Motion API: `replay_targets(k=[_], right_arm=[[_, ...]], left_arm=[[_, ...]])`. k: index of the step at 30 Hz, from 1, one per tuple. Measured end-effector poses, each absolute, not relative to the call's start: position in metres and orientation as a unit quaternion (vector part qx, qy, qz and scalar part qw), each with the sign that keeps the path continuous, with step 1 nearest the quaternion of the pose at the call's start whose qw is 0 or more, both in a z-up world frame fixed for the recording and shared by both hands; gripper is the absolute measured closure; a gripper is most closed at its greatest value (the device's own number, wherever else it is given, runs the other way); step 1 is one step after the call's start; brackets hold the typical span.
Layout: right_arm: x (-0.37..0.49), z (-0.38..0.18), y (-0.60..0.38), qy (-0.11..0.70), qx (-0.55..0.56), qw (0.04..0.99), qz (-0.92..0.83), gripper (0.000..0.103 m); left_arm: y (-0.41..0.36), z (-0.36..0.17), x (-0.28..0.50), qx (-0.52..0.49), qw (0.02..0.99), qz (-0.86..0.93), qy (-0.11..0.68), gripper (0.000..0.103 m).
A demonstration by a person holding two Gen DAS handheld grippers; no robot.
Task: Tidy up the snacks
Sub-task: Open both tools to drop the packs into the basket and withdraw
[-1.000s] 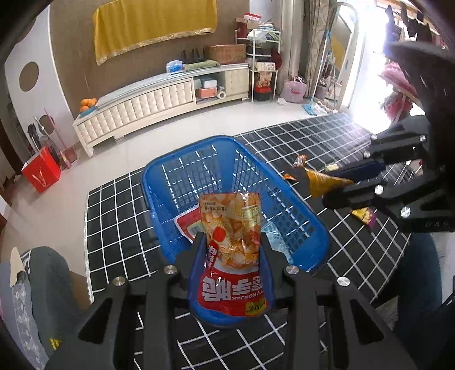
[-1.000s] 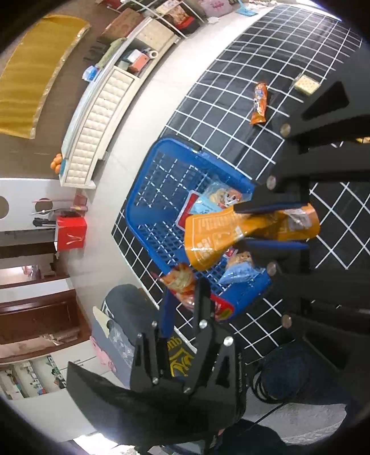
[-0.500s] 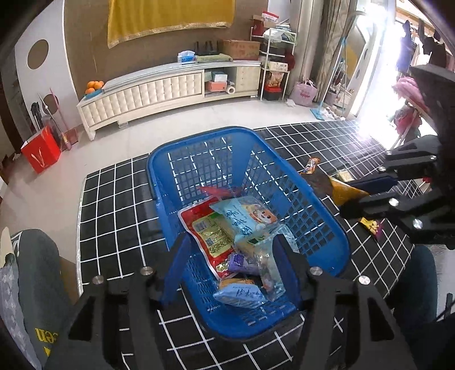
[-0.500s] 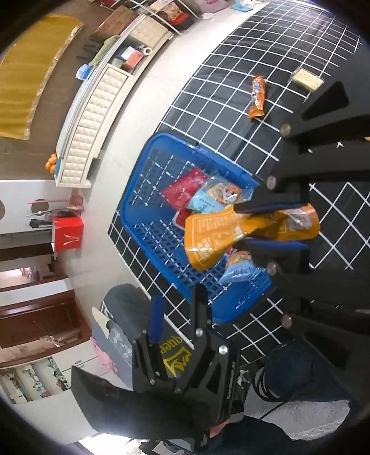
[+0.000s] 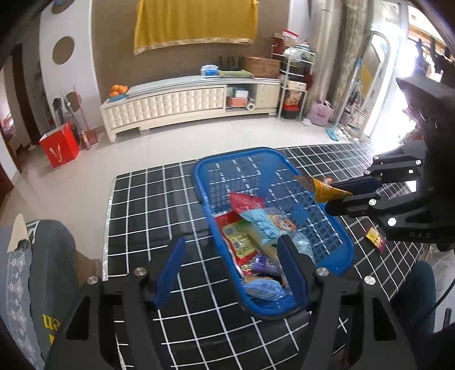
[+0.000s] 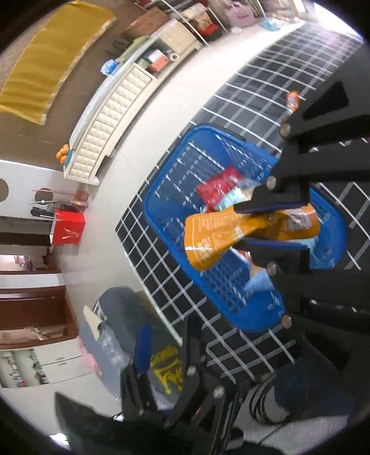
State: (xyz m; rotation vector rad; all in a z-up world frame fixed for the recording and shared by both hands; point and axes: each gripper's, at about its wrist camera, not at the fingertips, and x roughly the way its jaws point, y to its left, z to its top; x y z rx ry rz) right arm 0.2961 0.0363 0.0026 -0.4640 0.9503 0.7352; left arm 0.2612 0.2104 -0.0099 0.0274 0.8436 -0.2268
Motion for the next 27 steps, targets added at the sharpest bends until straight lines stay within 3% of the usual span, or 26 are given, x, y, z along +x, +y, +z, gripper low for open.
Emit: replay_targets(k=[9, 14, 16, 27], right_arm=[[0.341, -0.043, 0.055, 0.46, -0.261, 0.794, 0.298, 0.081], [0.355, -0.051, 0.058, 0.458, -0.275, 0.799, 0.277, 0.057], [0.35, -0.046, 0.054, 0.445, -0.274, 0.804, 0.282, 0.028], [0.314, 0.015, 0.01, 0.422, -0.242, 0.831, 0.271, 0.028]], left_arm=[[0.234, -0.031, 0.294, -0.032, 0.897, -0.09, 0.433, 0.038], [0.229, -0.039, 0.304, -0.023, 0.893, -0.088, 0.441, 0.038], [0.226, -0.04, 0.305, -0.026, 0.892, -0.088, 0.443, 0.038], [0.211, -0.016, 0.285, -0.011, 0.898, -0.085, 0.432, 0.038]])
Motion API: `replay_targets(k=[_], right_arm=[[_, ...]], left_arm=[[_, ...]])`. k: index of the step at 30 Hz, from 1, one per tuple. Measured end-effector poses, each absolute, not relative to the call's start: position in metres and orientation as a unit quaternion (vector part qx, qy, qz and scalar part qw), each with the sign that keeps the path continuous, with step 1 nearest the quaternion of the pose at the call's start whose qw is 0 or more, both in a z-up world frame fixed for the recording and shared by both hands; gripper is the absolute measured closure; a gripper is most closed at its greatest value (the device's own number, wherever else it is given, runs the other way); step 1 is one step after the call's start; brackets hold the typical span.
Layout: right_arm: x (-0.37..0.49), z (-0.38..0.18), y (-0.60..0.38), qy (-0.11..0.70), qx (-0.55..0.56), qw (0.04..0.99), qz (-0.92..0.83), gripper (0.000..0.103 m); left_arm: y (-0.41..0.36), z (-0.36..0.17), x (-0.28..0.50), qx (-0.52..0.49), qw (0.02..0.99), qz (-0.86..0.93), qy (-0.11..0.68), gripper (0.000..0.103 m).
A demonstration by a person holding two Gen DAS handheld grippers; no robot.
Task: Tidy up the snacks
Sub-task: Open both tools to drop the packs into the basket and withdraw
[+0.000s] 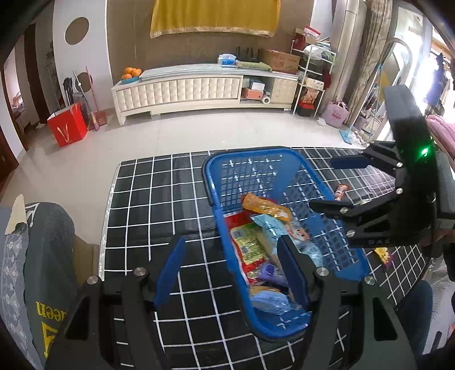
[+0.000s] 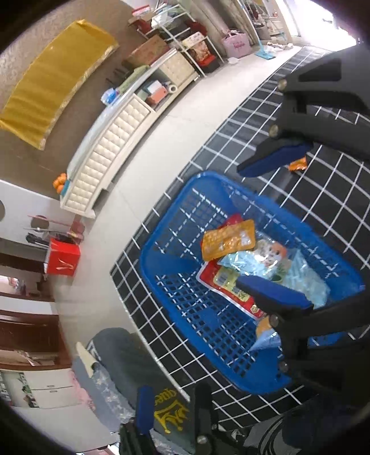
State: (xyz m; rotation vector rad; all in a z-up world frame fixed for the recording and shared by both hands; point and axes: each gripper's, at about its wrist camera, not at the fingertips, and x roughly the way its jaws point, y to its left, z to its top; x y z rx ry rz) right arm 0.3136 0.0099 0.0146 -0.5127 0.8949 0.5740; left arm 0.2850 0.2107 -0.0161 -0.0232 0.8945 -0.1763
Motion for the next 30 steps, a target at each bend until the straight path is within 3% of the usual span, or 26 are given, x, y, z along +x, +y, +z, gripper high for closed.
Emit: replay_targets(k=[9, 19, 21, 30], right_arm=[[0.279, 0.063, -0.048, 0.408, -0.21, 0.853, 0.249, 0.027], [0.262, 0.073, -0.139, 0.412, -0.157, 0.873, 0.206, 0.027], [0.258, 0.07, -0.155, 0.412, -0.147, 0.876, 0.204, 0.026], [0.251, 0.044, -0.221, 0.439, -0.092, 0.878, 0.169, 0.024]], left_arm=[[0.176, 0.024, 0.26, 0.013, 0.907, -0.094, 0.411, 0.038], [0.102, 0.055, 0.242, 0.056, 0.908, -0.13, 0.393, 0.038], [0.084, 0.057, 0.241, 0.065, 0.906, -0.141, 0.394, 0.026], [0.007, 0.052, 0.256, 0.102, 0.891, -0.171, 0.408, 0.024]])
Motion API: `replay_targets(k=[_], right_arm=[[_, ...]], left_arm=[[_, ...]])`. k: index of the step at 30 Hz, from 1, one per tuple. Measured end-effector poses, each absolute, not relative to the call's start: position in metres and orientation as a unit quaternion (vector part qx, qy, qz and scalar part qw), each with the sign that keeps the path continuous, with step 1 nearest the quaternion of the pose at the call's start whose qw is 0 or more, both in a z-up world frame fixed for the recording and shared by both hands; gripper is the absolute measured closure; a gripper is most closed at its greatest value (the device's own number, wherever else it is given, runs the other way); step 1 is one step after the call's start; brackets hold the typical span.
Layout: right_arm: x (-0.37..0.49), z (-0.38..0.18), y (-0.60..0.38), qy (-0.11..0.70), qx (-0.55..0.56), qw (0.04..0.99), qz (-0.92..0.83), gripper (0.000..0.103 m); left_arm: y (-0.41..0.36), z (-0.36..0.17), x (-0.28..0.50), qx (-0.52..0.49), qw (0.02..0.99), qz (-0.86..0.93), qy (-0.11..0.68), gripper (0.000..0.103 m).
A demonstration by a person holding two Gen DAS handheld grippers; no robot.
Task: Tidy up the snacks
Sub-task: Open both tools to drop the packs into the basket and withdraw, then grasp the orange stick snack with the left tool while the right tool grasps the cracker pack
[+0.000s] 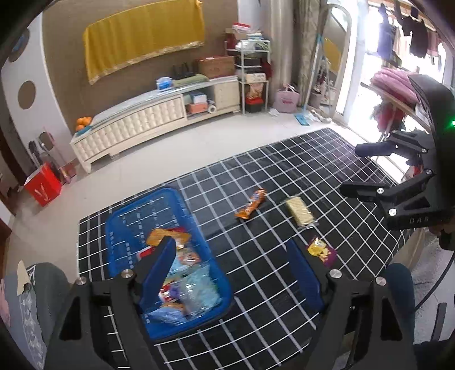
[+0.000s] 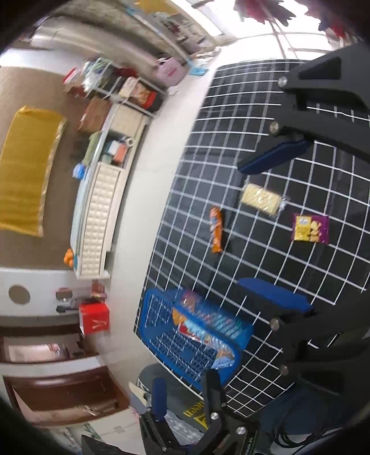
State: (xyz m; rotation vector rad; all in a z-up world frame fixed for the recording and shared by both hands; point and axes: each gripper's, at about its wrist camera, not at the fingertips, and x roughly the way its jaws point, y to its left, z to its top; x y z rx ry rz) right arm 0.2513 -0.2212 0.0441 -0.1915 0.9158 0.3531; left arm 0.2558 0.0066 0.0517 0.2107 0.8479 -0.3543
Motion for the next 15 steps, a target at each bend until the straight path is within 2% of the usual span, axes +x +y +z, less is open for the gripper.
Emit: replay_targets(k=[11, 15], right_arm=[[0.278, -0.011, -0.271, 0.485, -0.008, 0.864, 0.139, 0.023], [0.288, -0.028, -0.283, 0.489, 0.014, 0.862, 0.131, 0.019]], left_arm=[[-0.076, 0.009, 0.301, 0.176, 0.852, -0.201, 0.451, 0.024], [-0.093, -0.011, 0.322, 0.205, 0.835, -0.204, 0.468, 0.024]])
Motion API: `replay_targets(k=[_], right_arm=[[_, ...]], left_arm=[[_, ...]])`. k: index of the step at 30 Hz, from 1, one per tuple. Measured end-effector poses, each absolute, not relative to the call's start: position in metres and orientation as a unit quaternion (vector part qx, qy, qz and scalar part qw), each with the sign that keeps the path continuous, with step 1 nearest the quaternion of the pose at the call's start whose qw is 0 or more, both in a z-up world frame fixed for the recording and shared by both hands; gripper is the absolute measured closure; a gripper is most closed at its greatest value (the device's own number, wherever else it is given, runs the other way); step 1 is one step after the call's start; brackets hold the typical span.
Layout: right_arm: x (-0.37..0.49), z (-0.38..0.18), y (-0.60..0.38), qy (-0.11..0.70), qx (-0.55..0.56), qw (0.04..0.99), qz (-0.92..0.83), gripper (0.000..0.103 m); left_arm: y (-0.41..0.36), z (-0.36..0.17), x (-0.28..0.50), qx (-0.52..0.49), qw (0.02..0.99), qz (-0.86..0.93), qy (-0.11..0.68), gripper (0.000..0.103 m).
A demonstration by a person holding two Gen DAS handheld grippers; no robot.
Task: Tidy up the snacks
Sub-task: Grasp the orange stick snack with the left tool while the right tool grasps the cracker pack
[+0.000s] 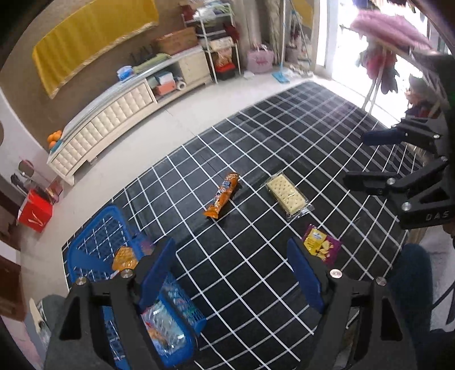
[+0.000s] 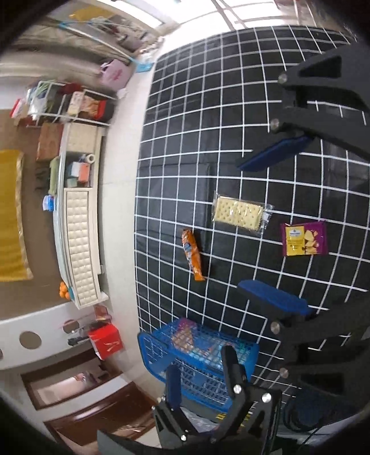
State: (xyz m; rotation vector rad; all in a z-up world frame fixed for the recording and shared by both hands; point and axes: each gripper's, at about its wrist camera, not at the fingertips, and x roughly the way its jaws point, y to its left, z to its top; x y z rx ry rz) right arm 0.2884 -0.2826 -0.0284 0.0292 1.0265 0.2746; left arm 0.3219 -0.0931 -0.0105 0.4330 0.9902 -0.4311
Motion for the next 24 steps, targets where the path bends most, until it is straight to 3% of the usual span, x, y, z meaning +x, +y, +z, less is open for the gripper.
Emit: replay_targets(k=[24], right_arm=[[0.334, -0.142, -0.299, 0.544, 0.076, 0.832, 0.075, 0.018]], left_arm=[[-0.153, -0.143, 0.448, 0.345, 0.75, -0.184, 0.534, 0.024]])
